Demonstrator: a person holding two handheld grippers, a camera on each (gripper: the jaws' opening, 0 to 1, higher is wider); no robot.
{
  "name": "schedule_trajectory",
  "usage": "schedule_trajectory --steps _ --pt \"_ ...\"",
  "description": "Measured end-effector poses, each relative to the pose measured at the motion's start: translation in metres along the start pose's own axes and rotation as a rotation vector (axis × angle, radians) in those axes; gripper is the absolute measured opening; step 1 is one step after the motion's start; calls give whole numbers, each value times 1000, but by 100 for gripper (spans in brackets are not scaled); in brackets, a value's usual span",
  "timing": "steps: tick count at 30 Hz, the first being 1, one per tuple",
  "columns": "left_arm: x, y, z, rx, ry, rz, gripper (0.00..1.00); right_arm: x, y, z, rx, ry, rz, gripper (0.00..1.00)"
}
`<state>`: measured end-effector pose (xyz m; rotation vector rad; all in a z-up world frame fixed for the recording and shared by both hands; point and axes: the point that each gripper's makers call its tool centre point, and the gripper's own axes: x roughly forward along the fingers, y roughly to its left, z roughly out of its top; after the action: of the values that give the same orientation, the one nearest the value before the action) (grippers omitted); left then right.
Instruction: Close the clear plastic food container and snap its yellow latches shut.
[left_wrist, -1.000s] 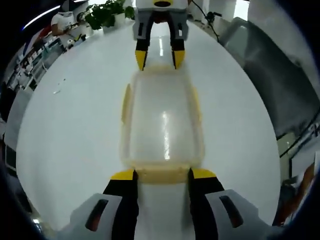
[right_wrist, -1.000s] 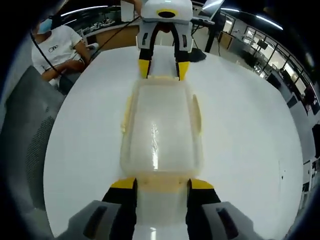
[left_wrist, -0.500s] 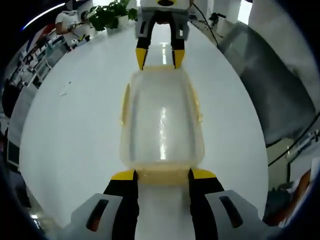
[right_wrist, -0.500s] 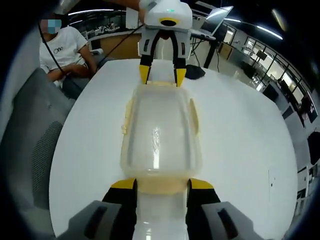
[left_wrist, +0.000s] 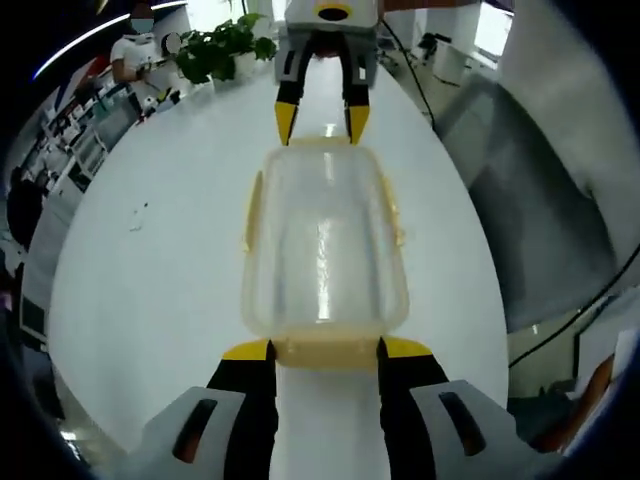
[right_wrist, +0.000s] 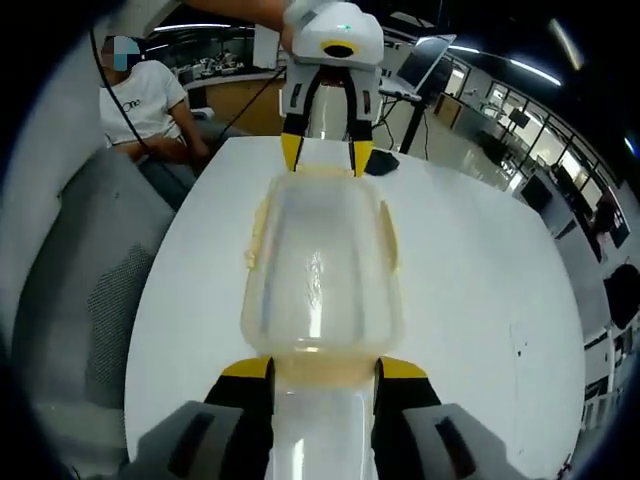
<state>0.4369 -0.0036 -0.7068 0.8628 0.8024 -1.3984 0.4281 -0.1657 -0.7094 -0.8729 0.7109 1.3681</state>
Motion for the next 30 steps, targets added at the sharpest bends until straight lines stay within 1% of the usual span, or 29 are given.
schedule_trajectory --steps 6,11,16,20,24,30 --pt "2 -1 22 12 0 1 37 -18 2 -11 8 1 -3 36" --pt "11 -3 45 12 -6 -2 37 -32 4 -30 14 5 1 36" --pt "20 -2 67 20 -5 0 37 -46 6 -49 19 19 -11 36" --pt "27 -2 79 27 -6 -5 37 -55 8 -65 32 20 -12 36" --pt "38 -3 97 28 -7 -3 37 -62 8 -81 35 21 -13 36" --pt "56 -4 115 20 -6 -7 37 -73 9 -103 32 22 -4 36"
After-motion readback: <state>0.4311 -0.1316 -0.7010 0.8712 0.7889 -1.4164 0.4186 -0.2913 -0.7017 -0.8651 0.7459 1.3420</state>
